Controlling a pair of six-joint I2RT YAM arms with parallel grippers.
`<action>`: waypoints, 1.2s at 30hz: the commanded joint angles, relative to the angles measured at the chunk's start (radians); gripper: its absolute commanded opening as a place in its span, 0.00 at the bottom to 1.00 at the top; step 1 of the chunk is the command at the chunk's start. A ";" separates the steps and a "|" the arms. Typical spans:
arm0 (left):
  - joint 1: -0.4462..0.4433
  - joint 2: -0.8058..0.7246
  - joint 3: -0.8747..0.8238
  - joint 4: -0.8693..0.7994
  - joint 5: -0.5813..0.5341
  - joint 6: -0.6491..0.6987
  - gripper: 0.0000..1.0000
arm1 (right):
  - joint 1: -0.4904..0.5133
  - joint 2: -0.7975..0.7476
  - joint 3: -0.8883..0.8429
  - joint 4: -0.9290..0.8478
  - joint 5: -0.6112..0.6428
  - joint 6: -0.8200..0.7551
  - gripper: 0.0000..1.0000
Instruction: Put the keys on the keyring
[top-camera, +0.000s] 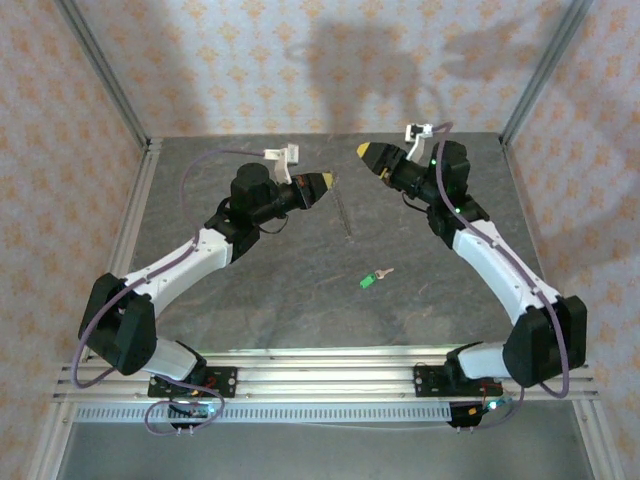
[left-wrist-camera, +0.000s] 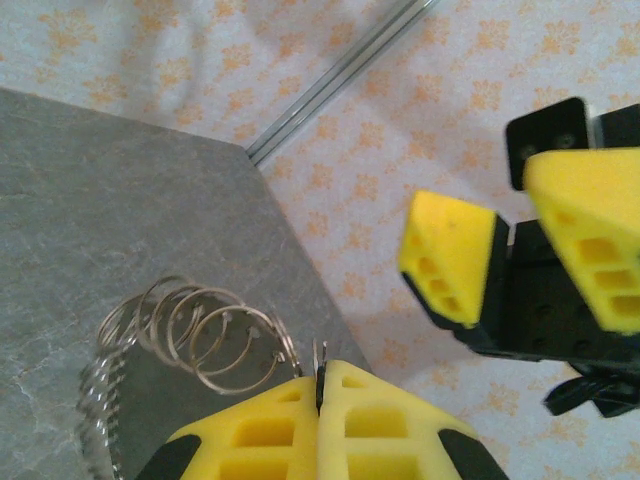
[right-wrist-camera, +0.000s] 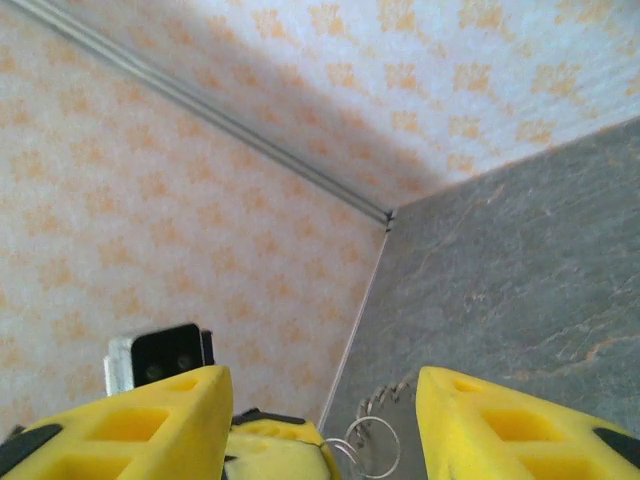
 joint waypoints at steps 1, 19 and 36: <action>-0.005 -0.022 -0.002 0.013 0.017 0.064 0.00 | 0.001 -0.031 0.073 -0.074 0.109 0.035 0.52; -0.005 -0.005 0.062 -0.181 0.077 0.302 0.00 | 0.002 -0.007 0.220 -0.158 0.158 0.074 0.59; -0.007 -0.047 -0.025 -0.077 -0.011 0.398 0.00 | -0.008 0.106 0.317 -0.172 0.120 0.149 0.49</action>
